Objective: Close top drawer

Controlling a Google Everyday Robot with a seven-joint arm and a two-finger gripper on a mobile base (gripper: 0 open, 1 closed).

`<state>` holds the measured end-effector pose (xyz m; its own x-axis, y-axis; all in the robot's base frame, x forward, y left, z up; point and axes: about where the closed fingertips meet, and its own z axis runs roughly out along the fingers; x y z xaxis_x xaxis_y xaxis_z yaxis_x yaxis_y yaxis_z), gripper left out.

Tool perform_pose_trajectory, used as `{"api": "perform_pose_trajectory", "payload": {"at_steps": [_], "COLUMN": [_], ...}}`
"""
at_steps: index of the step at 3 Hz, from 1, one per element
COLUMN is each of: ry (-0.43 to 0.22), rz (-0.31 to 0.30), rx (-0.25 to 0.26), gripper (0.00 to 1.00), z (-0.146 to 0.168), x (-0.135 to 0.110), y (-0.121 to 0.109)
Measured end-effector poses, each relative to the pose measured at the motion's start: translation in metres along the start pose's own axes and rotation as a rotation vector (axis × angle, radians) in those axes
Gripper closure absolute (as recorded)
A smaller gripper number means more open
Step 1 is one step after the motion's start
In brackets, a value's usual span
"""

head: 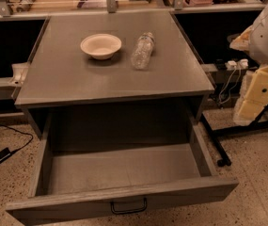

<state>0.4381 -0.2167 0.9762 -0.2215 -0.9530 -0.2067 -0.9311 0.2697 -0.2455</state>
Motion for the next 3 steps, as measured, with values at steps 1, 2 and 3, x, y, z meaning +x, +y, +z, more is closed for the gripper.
{"api": "perform_pose_trajectory", "payload": {"at_steps": [1,2,3], "ry": [0.000,-0.018,0.008], "rz": [0.000,-0.014,-0.057], "rx": [-0.001,-0.045,-0.094], "gripper": [0.00,0.00,0.00], "z": [0.000,0.015,0.040], "x": [0.000,0.000,-0.003], "y": [0.000,0.007,0.032]}}
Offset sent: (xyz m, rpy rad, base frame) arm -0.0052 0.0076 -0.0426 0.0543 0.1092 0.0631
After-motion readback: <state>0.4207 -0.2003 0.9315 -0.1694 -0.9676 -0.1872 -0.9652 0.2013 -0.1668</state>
